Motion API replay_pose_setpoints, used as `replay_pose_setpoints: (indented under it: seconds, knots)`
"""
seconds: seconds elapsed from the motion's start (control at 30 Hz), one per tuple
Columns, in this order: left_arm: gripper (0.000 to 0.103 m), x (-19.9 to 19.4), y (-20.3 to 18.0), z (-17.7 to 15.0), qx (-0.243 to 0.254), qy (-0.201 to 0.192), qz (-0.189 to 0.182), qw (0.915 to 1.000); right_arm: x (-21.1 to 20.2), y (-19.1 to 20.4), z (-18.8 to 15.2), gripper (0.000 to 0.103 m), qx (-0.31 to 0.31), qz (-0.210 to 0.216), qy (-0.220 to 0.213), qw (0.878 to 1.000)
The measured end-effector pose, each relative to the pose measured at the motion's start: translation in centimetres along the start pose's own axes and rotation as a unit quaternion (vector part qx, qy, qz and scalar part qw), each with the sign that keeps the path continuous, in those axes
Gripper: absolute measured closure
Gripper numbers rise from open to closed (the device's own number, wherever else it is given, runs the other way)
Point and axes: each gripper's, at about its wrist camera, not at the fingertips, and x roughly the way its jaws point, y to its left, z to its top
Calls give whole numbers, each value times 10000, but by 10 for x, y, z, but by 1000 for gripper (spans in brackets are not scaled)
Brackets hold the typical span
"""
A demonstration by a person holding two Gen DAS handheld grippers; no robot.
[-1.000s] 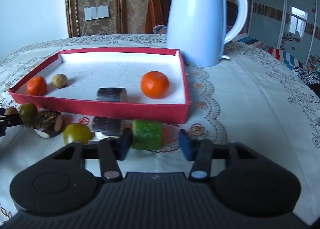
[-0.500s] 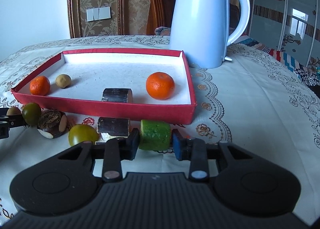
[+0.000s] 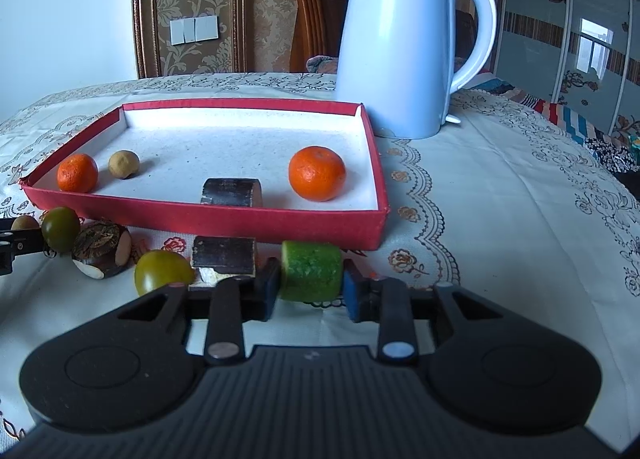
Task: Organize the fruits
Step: 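Close the right gripper on the green cucumber piece while the left gripper approaches the brown round fruit, then close the left gripper on the brown round fruit, then carry the cucumber piece and brown fruit with both grippers over the tray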
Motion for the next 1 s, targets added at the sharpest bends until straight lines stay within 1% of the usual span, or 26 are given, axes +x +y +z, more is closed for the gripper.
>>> replay_pose_setpoints:
  seconds: [0.1, 0.13, 0.17, 0.27, 0.43, 0.53, 0.63, 0.7, 0.8, 1.0]
  knots:
    - [64, 0, 0, 0, -3, 0, 1, 10000, 0, 0, 0, 75, -1, -2, 1, 10000]
    - [68, 0, 0, 0, -4, -1, 2, 10000, 0, 0, 0, 75, -6, -7, 0, 10000]
    - [70, -1, 0, 0, -4, -3, -4, 10000, 0, 0, 0, 75, -7, -9, -1, 10000]
    - [72, -1, -1, 0, 7, -10, 2, 10000, 0, 0, 0, 75, -6, -8, -2, 10000]
    - [73, -1, -1, 0, 6, -10, 1, 10000, 0, 0, 0, 75, 10, -51, -11, 10000]
    - [77, -2, -1, 0, 3, -31, 8, 10000, 0, -1, 0, 75, 41, -60, -27, 10000]
    - [77, -3, -1, 0, 17, -35, -47, 10000, -2, -2, 0, 76, 83, -80, -80, 9999]
    - [77, -5, -1, 0, 20, -81, -32, 10000, -3, -3, 0, 76, 130, -116, -111, 9998]
    - [77, -11, -1, 0, 3, -208, -62, 9998, -10, -8, -1, 76, 261, -168, -290, 9991]
    - [77, -21, 2, 5, -124, -498, -105, 9986, -24, -8, -4, 76, 313, -175, -532, 9979]
